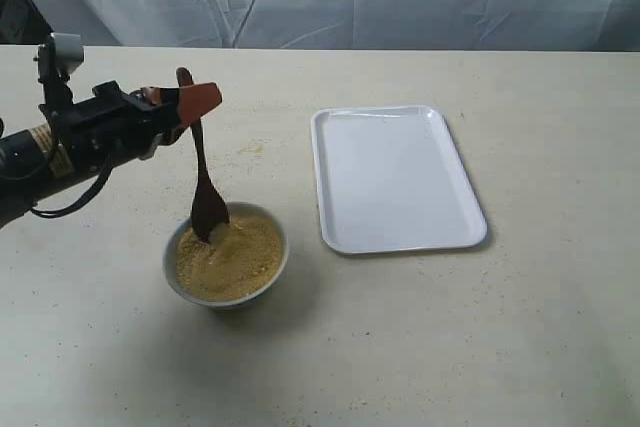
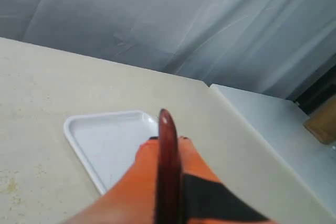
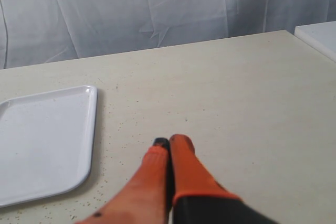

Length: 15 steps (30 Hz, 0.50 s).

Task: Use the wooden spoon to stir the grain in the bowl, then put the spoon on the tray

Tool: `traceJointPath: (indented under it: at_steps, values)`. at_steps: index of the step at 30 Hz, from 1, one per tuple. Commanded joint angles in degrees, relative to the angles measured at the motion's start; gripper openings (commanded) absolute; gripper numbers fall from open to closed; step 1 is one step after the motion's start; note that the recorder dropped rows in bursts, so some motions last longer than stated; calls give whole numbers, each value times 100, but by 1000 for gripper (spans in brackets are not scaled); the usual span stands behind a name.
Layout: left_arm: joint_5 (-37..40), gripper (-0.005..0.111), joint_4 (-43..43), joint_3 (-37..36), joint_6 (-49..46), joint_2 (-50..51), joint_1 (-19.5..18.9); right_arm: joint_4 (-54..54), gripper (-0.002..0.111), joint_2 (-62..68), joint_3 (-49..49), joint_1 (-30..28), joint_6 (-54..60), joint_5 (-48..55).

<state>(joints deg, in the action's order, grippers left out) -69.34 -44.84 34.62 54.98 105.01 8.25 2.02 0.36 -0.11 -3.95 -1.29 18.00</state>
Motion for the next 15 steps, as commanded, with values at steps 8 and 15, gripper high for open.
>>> traceJointPath:
  at_steps: [8, 15]
  values:
    - [-62, 0, -370, 20, -1097, -673, -12, 4, -1, -36, 11, -11, 8, -49]
    - [-62, 0, 111, 158, 505, -699, -12, 4, -1, -36, 11, -11, 8, -49]
